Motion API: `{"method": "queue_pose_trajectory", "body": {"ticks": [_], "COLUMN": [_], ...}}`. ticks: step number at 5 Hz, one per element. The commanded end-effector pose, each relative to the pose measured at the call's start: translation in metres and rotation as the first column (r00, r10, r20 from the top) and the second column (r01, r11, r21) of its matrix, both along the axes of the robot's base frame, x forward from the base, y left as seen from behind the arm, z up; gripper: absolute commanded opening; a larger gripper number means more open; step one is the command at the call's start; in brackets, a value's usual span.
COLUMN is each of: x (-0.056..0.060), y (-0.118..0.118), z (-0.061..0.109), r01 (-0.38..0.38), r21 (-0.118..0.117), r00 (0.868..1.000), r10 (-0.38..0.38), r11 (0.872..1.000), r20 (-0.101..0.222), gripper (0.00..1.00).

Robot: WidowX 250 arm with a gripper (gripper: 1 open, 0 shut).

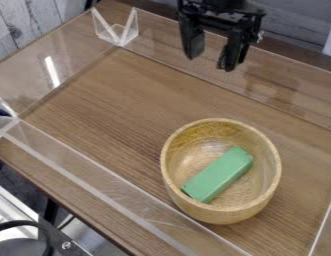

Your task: Remove the green block from inside the brown bowl and put it on the table

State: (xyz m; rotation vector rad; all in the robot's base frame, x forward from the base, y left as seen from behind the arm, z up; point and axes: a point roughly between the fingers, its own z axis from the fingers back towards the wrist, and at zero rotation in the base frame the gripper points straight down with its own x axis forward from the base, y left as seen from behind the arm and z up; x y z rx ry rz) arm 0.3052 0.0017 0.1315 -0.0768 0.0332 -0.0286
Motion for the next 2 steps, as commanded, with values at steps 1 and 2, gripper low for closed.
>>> {"method": "queue_pose_trajectory", "body": {"ticks": [1,2], "x": [0.0060,0.0105], "y": [0.0019,-0.0011], "z": [0.0203,0.0181], "r01": [0.009,0.021], "r21": [-0.008,-0.015], "r00": [0.995,0.993], "r10": [-0.008,-0.019], "r11": [1.000,1.000], "r20": [0.100,0.120], "gripper": [1.00,1.00]}}
